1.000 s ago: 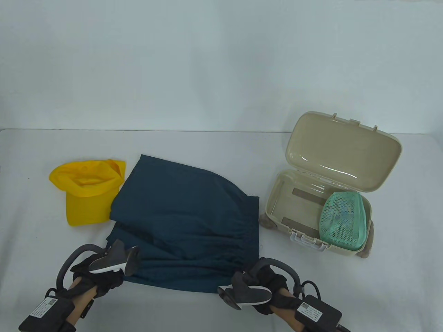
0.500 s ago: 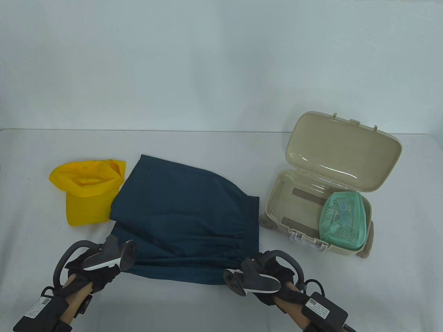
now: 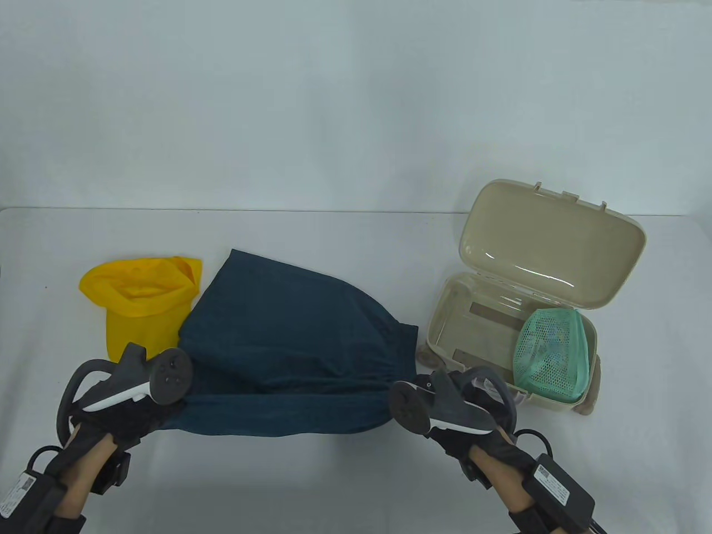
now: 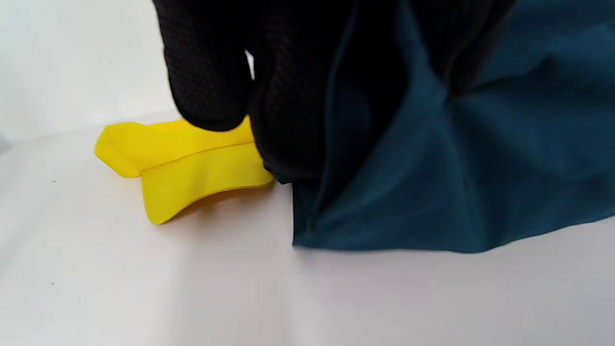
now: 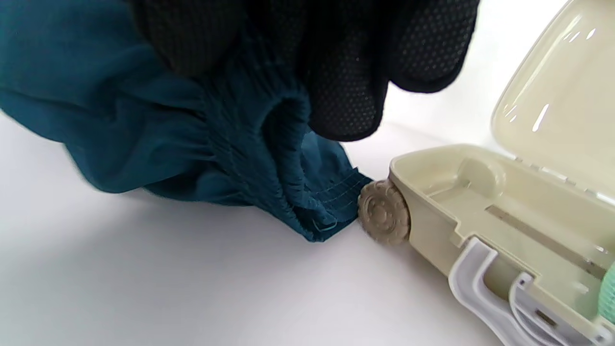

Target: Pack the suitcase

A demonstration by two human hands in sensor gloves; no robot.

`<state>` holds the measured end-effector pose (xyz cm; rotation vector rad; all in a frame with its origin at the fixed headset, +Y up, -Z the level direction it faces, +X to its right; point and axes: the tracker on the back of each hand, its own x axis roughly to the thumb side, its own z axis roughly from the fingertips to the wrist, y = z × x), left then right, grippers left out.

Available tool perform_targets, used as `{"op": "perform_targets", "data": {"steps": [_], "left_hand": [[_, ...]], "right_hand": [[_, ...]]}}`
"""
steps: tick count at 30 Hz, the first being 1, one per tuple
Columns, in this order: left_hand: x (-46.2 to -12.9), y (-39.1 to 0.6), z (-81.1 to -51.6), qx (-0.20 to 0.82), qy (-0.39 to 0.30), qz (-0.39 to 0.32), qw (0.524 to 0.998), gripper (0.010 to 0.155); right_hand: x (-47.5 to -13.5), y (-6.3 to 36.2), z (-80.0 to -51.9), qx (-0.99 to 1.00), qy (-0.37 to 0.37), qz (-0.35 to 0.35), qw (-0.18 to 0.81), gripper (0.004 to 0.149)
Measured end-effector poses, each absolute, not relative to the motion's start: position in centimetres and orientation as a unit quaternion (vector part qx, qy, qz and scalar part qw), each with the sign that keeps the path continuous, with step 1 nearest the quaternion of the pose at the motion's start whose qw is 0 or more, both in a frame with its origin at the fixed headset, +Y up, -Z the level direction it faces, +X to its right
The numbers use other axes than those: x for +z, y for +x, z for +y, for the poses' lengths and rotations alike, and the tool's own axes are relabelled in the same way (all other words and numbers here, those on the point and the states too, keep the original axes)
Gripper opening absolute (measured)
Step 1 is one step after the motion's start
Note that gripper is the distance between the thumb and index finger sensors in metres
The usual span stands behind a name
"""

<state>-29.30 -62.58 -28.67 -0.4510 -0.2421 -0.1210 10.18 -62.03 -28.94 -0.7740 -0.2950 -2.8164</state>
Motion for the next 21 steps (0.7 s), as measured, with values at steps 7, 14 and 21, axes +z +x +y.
{"op": "perform_targets", "data": {"steps": [7,14,21], "left_hand": [[-34.3,-29.5,-61.8,-0.109,-0.217,-0.055,0.969,0.042],[-36.6,-31.9,-43.9,-0.002,0.165,0.154,0.974,0.042],[-26.3,-32.3,-38.2,0.074,0.331,-0.007,0.941,0.043]], "right_hand": [[-36.2,6.5,-60.8,-0.949,-0.216,-0.136,0.187,0.042],[-42.3,2.3,-46.3,-0.973,-0.011,0.219,0.07,0.041],[-36.9,5.6,-42.5,-0.924,-0.032,0.38,0.0,0.041]]}}
